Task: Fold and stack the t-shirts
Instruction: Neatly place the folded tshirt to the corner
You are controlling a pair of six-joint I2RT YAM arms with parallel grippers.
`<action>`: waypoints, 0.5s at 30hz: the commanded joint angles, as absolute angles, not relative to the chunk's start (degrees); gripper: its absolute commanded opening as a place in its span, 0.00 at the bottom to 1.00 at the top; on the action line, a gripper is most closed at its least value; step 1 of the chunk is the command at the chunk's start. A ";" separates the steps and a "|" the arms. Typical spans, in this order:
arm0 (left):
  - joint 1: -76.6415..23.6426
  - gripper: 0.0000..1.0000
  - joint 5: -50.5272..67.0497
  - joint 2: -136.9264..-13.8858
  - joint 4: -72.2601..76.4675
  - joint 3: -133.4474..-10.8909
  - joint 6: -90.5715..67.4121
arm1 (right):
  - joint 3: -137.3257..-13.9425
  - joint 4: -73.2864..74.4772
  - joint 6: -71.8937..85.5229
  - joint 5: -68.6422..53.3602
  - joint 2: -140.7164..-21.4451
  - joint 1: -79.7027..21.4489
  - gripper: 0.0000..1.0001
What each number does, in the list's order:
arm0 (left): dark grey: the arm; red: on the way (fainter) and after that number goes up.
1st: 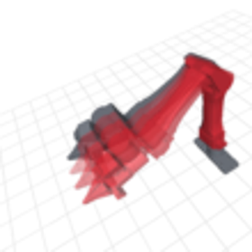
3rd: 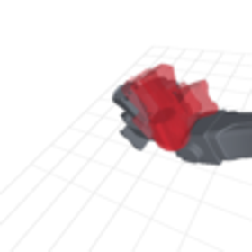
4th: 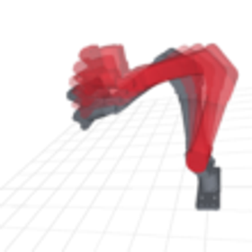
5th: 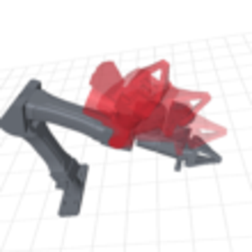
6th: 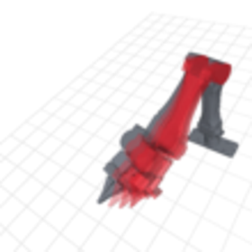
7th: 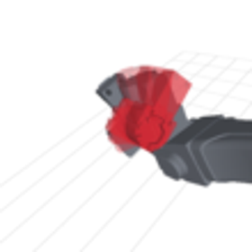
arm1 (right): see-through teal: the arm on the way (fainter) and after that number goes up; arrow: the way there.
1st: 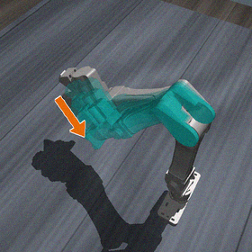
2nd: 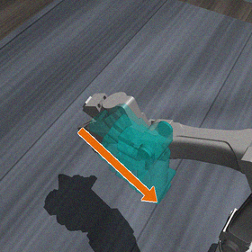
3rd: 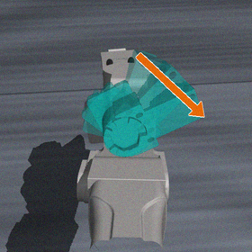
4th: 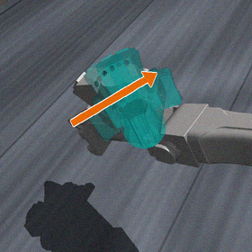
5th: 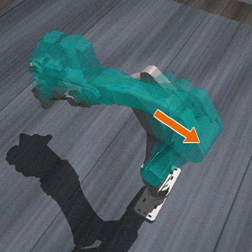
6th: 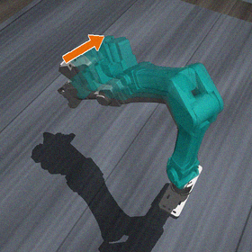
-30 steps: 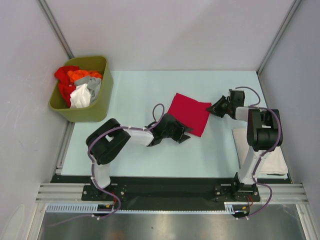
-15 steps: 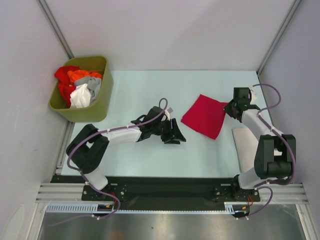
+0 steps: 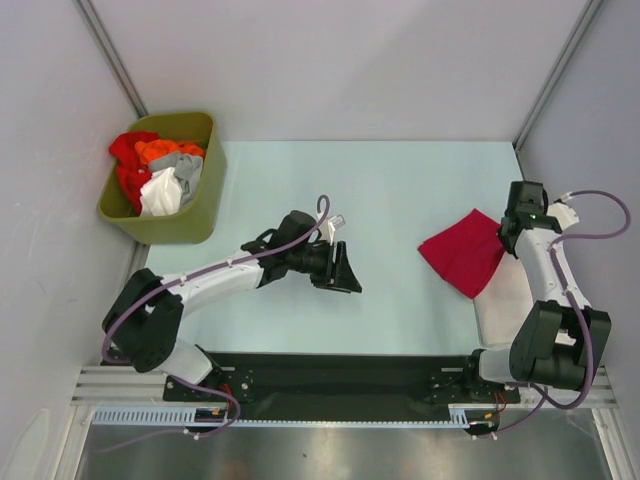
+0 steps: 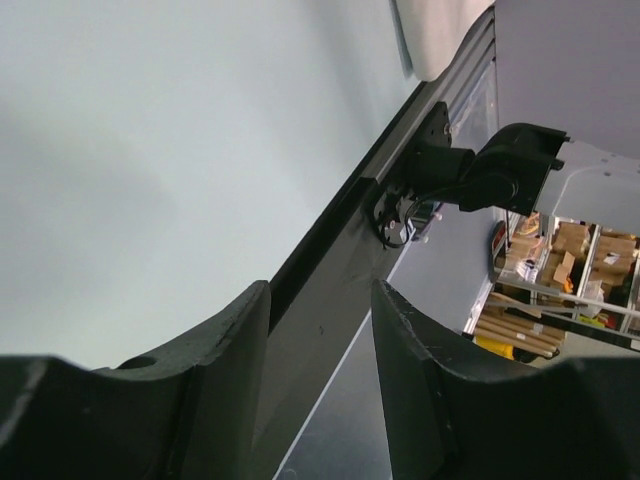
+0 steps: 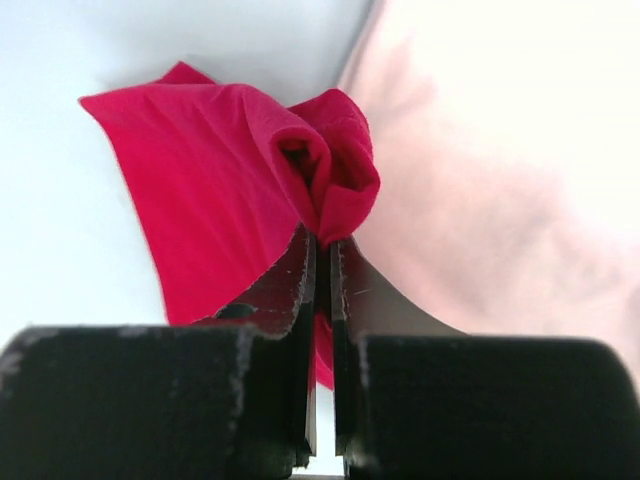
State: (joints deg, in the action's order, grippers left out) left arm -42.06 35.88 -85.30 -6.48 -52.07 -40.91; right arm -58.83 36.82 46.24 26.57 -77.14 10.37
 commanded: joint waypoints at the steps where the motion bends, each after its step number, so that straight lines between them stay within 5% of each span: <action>1: -41.49 0.50 39.19 -84.29 -6.33 -51.33 -38.58 | -63.54 39.02 44.91 29.79 -74.53 13.00 0.00; 15: -40.87 0.50 41.75 -85.17 -5.80 -51.42 -37.71 | -70.31 51.32 53.26 34.37 -74.18 18.19 0.00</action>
